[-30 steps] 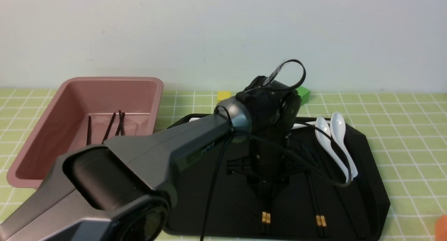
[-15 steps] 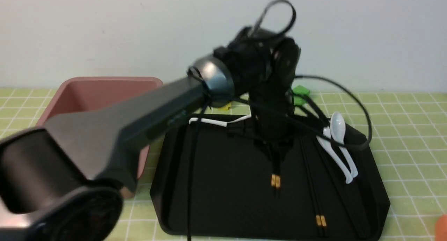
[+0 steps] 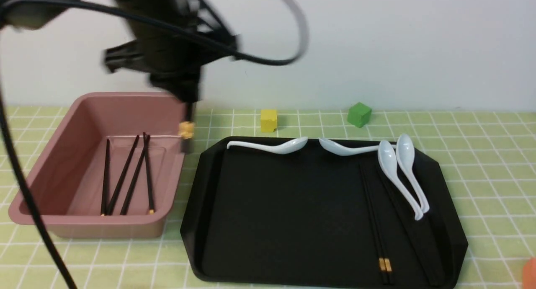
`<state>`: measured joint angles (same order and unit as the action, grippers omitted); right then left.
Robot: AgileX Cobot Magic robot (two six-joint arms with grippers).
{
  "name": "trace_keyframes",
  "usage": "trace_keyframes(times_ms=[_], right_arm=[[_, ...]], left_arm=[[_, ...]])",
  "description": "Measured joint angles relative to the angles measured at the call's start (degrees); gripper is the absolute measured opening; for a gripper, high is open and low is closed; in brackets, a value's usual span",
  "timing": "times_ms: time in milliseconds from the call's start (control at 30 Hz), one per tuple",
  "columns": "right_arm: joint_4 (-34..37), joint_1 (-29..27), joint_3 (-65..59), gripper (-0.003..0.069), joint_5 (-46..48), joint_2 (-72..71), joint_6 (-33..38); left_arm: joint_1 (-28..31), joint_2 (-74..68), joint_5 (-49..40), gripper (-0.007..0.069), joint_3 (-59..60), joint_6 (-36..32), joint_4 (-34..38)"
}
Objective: On green tablecloth take chopsticks from black tray and put them in box.
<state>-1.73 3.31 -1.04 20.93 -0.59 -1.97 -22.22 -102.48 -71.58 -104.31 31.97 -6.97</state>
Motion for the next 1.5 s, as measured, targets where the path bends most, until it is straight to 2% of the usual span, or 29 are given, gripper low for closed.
trace_keyframes(times_ms=[233,433,700,800,1000,1167,1233,1367,1500], right_arm=[[0.0,0.0,0.0,0.024,0.0,0.0,0.0],[0.0,0.0,0.0,0.024,0.0,0.0,0.0],[0.0,0.0,0.0,0.024,0.0,0.0,0.0],[0.0,0.0,0.0,0.024,0.0,0.0,0.0],[0.0,0.0,0.0,0.024,0.0,0.0,0.0],[0.0,0.0,0.0,0.024,0.0,0.0,0.0],[0.0,0.0,0.0,0.024,0.0,0.0,0.0],[0.0,0.0,0.0,0.024,0.0,0.0,0.0],[0.0,0.0,0.0,0.024,0.0,0.0,0.0]], left_arm=[[9.3,-5.0,3.5,0.0107,7.7,-1.0,-1.3],[10.9,-10.9,7.1,0.0107,8.0,-1.0,-5.5],[10.9,-14.7,8.5,0.0117,8.0,-1.0,-6.5],[10.9,-15.0,8.7,0.0159,8.0,-1.0,-6.8],[10.9,-15.0,6.9,0.0328,7.9,-1.0,-7.3],[10.9,-13.8,3.4,0.0348,7.7,-1.0,-8.1],[10.9,-12.4,2.0,0.0302,6.6,-1.0,-9.0],[10.9,-8.7,1.9,0.0162,6.0,-3.4,-9.3],[10.9,-2.3,1.5,-0.0006,6.8,-6.9,-5.4]])
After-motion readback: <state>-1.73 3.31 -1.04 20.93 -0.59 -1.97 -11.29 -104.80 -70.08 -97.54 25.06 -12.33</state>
